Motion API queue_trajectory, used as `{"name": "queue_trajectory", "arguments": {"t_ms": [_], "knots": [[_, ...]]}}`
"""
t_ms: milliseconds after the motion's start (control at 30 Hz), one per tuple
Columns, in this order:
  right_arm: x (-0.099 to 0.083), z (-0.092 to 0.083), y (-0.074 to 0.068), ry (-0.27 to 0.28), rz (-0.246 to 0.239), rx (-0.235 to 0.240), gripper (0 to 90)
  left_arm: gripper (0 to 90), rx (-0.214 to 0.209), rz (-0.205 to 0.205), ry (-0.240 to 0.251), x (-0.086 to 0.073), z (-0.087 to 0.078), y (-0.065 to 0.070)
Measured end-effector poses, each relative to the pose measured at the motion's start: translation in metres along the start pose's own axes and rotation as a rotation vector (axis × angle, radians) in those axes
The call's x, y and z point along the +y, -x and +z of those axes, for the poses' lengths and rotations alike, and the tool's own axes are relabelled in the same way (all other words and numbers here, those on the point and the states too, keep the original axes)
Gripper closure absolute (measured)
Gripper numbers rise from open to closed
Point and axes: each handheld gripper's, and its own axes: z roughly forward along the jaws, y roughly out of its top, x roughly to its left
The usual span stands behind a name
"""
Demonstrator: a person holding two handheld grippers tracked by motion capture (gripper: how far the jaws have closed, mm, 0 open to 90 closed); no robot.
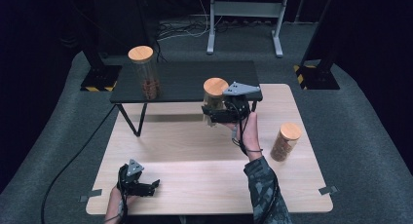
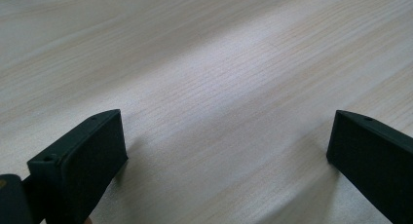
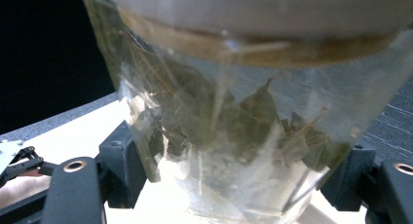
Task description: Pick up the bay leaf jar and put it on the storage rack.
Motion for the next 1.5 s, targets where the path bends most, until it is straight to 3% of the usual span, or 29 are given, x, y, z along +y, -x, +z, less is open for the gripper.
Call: {"name": "queue_trajectory", "arguments": {"t_ms": [1500], "knots": [[0.038, -0.004, -0.001, 0.003, -0.016, -0.008, 24.9, 0.0, 0.000, 0.000, 0.000, 0.000, 0.000, 0.000]]}}
